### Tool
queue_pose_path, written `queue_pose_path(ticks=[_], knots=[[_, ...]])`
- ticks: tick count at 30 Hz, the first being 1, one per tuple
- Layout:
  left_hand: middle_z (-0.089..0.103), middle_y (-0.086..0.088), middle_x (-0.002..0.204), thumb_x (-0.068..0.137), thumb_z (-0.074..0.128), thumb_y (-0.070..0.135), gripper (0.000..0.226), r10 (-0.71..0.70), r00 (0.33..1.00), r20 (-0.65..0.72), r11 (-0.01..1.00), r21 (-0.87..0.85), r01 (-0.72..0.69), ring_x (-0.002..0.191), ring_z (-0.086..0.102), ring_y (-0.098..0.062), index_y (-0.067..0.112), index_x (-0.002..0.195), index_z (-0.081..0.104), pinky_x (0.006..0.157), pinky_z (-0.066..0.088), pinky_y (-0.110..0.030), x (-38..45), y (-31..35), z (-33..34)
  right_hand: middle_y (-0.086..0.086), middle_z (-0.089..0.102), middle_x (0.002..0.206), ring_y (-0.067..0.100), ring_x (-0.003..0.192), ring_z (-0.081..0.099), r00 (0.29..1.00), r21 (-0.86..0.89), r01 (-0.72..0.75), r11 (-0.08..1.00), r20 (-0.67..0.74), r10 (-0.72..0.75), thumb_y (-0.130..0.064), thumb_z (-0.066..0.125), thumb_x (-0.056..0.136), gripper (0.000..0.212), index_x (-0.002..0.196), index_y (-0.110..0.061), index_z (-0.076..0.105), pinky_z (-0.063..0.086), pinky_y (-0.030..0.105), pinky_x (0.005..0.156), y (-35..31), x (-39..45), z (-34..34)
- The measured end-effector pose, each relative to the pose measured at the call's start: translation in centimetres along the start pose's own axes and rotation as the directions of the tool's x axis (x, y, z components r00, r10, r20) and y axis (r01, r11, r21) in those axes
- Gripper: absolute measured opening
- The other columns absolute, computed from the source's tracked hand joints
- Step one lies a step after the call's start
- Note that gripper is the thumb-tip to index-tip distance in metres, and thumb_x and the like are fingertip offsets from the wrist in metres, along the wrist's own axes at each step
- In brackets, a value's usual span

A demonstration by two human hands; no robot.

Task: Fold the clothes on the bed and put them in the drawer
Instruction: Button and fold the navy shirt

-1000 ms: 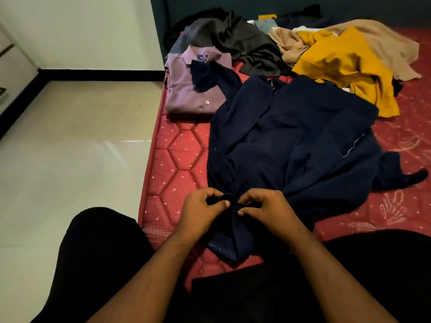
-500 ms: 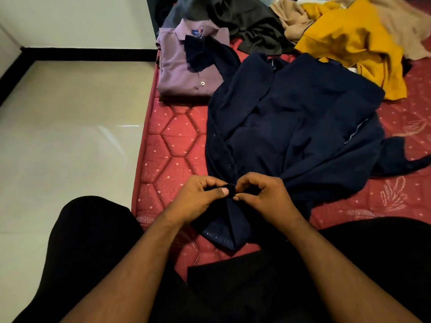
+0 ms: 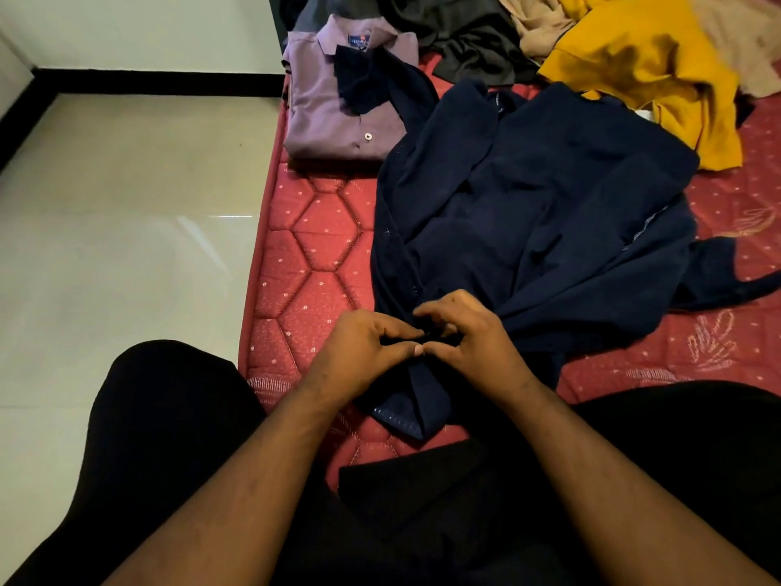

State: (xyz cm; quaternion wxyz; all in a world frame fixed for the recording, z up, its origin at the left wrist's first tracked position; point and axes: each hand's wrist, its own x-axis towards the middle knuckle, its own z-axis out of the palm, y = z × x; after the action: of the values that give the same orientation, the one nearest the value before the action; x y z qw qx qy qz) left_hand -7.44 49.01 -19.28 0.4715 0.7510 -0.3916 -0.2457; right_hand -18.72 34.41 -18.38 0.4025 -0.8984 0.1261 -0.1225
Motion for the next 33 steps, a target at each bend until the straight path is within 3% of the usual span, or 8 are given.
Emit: queue_pose_path(ticks=[4,7,17,22,24,27,30,33], knots=[[0.075,0.002,0.096,0.079,0.079,0.014,0.022,0.127,0.985,-0.117,0.988,0.107,-0.114,0.085,0.066,0.008,0.011,0.100,0.077,0.079,0.053,-0.012,-0.6,0.4,0.4,-0.009,0.051,0.088,0.002,0.083,0.054,1.000,-0.037,-0.010,0.999,-0.023,0.009,-0.016,0.081,0.074,0.020,0.092,-0.014,0.075,0.043,0.009,0.074,-0.1,0.1,-0.1],[0.076,-0.001,0.096,0.079,0.074,0.023,0.025,0.229,0.957,-0.177,0.962,0.191,-0.195,0.084,0.069,-0.002,0.009,0.101,0.076,0.077,0.056,-0.018,-1.0,0.6,0.6,-0.016,0.049,0.081,-0.003,0.077,0.054,0.997,-0.066,-0.038,0.997,-0.066,0.034,-0.021,0.082,0.072,0.017,0.087,-0.013,0.076,0.040,0.007,0.070,0.0,0.3,0.0],[0.076,-0.004,0.088,0.087,0.056,0.028,0.031,0.379,0.901,-0.212,0.850,0.466,-0.247,0.074,0.071,-0.015,0.006,0.096,0.077,0.070,0.051,-0.017,-1.3,0.4,1.2,-0.015,0.054,0.083,-0.004,0.081,0.056,0.999,0.031,-0.027,0.999,0.023,0.027,-0.013,0.079,0.077,0.014,0.089,-0.010,0.074,0.042,0.007,0.073,-0.1,0.5,-0.3],[0.071,-0.002,0.077,0.084,0.047,0.037,0.035,0.194,0.936,-0.295,0.833,0.553,0.001,0.069,0.067,-0.023,0.014,0.084,0.073,0.057,0.053,-0.037,-1.2,0.4,1.6,-0.005,0.061,0.095,0.005,0.089,0.059,0.987,-0.050,-0.049,0.998,0.153,0.056,-0.013,0.069,0.087,0.020,0.106,-0.010,0.072,0.041,0.009,0.081,-0.2,0.5,0.1],[0.070,-0.003,0.079,0.083,0.045,0.039,0.033,0.105,0.964,-0.245,0.750,0.656,0.085,0.076,0.064,-0.027,0.014,0.079,0.068,0.065,0.048,-0.039,-1.0,0.3,1.8,0.002,0.067,0.106,0.017,0.099,0.062,0.967,-0.169,-0.069,0.983,0.229,0.108,-0.015,0.065,0.089,0.022,0.111,-0.015,0.067,0.047,0.025,0.090,-0.2,0.3,0.4],[0.067,-0.001,0.097,0.087,0.054,0.034,0.016,-0.069,0.980,-0.185,0.598,0.779,0.189,0.095,0.055,-0.026,0.019,0.090,0.058,0.078,0.033,-0.038,-0.8,0.9,1.8,0.002,0.066,0.097,0.025,0.089,0.063,0.946,-0.255,-0.160,0.954,0.238,0.222,-0.022,0.064,0.088,0.022,0.103,-0.026,0.048,0.052,0.041,0.080,-0.3,0.0,-0.2],[0.064,-0.002,0.109,0.087,0.055,0.033,0.020,-0.135,0.978,-0.161,0.491,0.846,0.207,0.105,0.053,-0.026,0.019,0.102,0.054,0.084,0.034,-0.037,-0.9,1.0,1.9,0.002,0.063,0.102,0.026,0.094,0.061,0.931,-0.482,-0.121,0.868,0.249,0.268,-0.028,0.062,0.090,0.016,0.103,-0.023,0.055,0.051,0.038,0.078,-0.2,0.0,-1.5],[0.063,-0.004,0.112,0.088,0.055,0.033,0.023,-0.131,0.983,-0.126,0.450,0.876,0.172,0.108,0.053,-0.027,0.018,0.106,0.054,0.085,0.036,-0.037,-0.7,1.1,2.0,0.002,0.061,0.104,0.025,0.100,0.056,0.957,-0.518,-0.044,0.854,0.224,0.186,-0.025,0.060,0.091,0.016,0.103,-0.018,0.066,0.047,0.038,0.083,0.1,-0.1,-1.8]])
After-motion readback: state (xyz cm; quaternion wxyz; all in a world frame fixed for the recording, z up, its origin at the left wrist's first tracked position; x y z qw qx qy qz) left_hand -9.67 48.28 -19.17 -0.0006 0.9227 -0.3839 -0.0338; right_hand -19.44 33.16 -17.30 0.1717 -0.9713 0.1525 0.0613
